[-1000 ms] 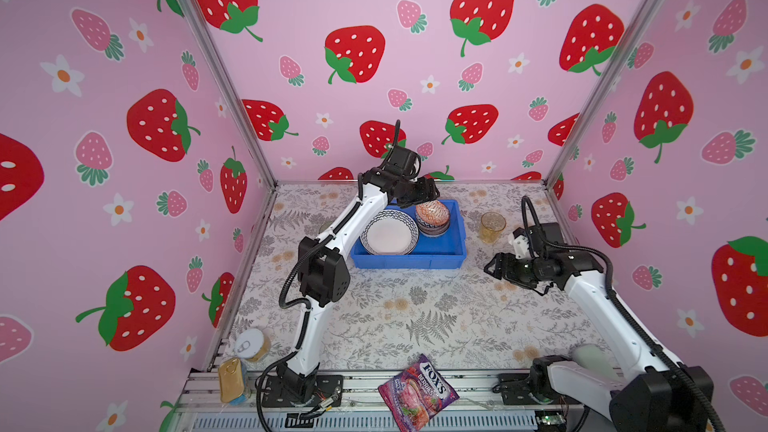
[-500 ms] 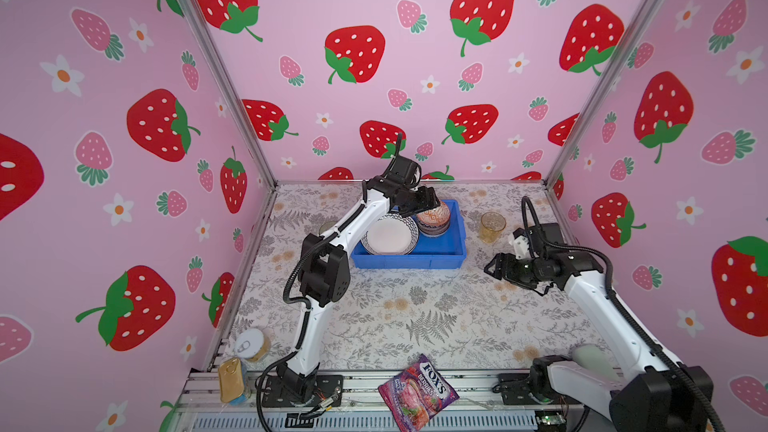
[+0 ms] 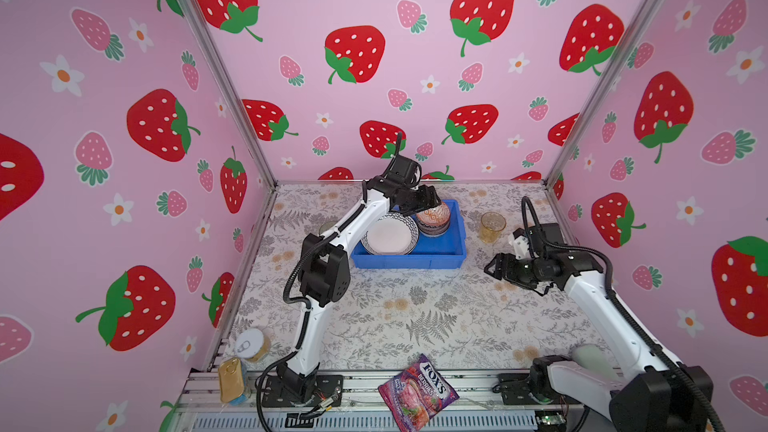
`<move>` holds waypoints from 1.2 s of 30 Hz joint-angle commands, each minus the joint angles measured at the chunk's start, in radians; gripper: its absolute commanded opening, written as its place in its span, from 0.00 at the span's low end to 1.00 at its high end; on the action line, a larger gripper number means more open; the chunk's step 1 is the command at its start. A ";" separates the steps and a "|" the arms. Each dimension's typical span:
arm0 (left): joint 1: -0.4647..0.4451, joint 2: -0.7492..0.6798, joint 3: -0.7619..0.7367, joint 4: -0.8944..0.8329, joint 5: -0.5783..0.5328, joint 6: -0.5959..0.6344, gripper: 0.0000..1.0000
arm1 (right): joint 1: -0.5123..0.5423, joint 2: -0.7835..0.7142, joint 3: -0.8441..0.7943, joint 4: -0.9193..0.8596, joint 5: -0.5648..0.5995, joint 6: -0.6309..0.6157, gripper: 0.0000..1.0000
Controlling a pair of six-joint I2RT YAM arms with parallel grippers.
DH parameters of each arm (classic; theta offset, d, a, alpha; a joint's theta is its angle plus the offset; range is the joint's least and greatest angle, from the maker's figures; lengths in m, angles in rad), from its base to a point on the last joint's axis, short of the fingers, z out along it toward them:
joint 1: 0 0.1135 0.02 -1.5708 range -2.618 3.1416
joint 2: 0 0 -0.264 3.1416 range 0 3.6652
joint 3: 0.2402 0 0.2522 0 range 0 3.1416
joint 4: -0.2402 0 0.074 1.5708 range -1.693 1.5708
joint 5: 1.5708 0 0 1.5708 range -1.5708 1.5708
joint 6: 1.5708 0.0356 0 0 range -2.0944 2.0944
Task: Place the mixed dishes into the plastic bin
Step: 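Open the left gripper to release the orange bowl and raise it, then withdraw the left gripper toward the green cup while right reaches the amber cup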
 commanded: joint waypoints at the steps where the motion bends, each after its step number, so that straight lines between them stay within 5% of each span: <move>1: -0.006 -0.015 0.014 -0.025 0.001 0.012 0.81 | -0.009 -0.012 -0.001 0.010 -0.018 -0.025 0.74; 11: 0.000 -0.190 -0.057 -0.100 -0.062 0.073 0.89 | -0.004 0.081 0.070 0.072 -0.058 -0.033 0.75; 26: 0.142 -0.612 -0.488 -0.125 -0.191 0.064 0.99 | 0.067 0.363 0.433 0.009 0.080 -0.082 0.79; 36: 0.272 -0.879 -0.760 -0.154 -0.214 0.070 0.99 | -0.038 0.562 0.663 -0.035 0.189 -0.127 0.73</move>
